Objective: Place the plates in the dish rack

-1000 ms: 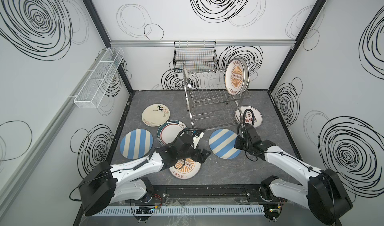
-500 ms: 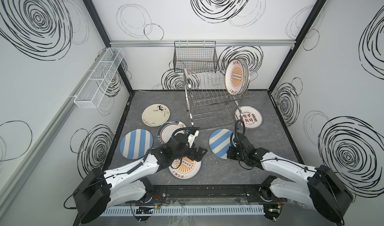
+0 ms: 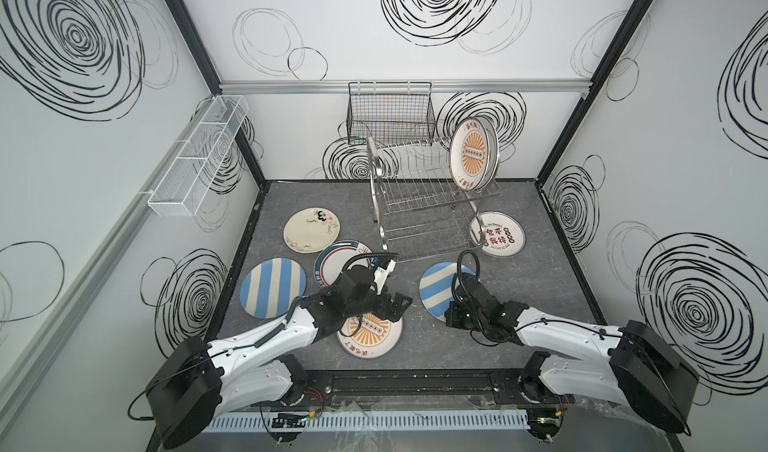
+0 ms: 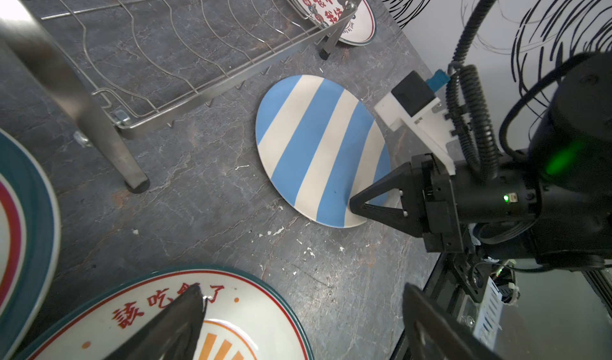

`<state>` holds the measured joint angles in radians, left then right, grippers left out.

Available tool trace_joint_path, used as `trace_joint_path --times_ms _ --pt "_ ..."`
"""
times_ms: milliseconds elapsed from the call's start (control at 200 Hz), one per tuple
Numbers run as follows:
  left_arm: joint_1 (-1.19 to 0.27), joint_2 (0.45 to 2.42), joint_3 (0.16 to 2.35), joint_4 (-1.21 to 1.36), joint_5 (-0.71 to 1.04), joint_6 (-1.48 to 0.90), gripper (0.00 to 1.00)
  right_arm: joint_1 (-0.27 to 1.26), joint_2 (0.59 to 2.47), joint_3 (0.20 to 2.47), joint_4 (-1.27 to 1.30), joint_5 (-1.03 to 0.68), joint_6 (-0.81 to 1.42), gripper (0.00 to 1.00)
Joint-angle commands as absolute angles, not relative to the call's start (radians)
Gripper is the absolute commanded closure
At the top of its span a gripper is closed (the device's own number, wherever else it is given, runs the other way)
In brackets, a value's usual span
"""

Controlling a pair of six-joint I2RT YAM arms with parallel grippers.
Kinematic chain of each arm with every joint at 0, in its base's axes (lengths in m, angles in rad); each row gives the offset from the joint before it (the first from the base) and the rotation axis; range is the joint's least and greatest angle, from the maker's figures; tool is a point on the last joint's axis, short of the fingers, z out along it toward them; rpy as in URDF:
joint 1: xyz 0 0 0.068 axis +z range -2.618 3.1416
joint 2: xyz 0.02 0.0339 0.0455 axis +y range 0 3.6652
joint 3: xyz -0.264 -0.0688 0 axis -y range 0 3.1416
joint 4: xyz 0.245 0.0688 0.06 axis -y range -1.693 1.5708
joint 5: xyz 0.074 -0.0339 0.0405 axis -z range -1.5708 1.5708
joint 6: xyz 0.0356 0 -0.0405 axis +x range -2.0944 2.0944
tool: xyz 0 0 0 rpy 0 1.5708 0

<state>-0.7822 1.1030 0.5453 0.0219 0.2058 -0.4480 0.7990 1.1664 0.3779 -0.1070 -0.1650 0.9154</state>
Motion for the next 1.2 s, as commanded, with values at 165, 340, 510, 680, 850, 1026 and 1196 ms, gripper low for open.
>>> trace_joint_path --times_ms 165,340,510,680,850,1026,1196 --pt "-0.782 1.135 0.562 0.083 0.226 -0.433 0.04 0.845 1.083 0.418 -0.33 -0.139 0.958 0.98" --pt "-0.848 1.213 0.564 0.184 0.19 -0.433 0.04 0.722 1.003 0.525 -0.454 0.017 0.886 0.65" --pt "-0.898 1.306 0.565 0.299 0.172 -0.483 0.04 0.497 0.917 0.504 -0.445 0.025 0.77 0.48" --pt "-0.92 1.396 0.571 0.354 0.128 -0.498 0.04 0.345 0.9 0.457 -0.39 -0.047 0.703 0.32" --pt "-0.923 1.489 0.591 0.406 0.141 -0.504 0.04 0.293 0.972 0.442 -0.312 -0.105 0.677 0.28" --pt "-0.928 1.552 0.612 0.449 0.177 -0.508 0.04 0.27 1.083 0.45 -0.32 -0.119 0.655 0.28" --pt "-0.933 1.608 0.647 0.452 0.195 -0.499 0.04 0.228 1.16 0.442 -0.31 -0.17 0.626 0.26"
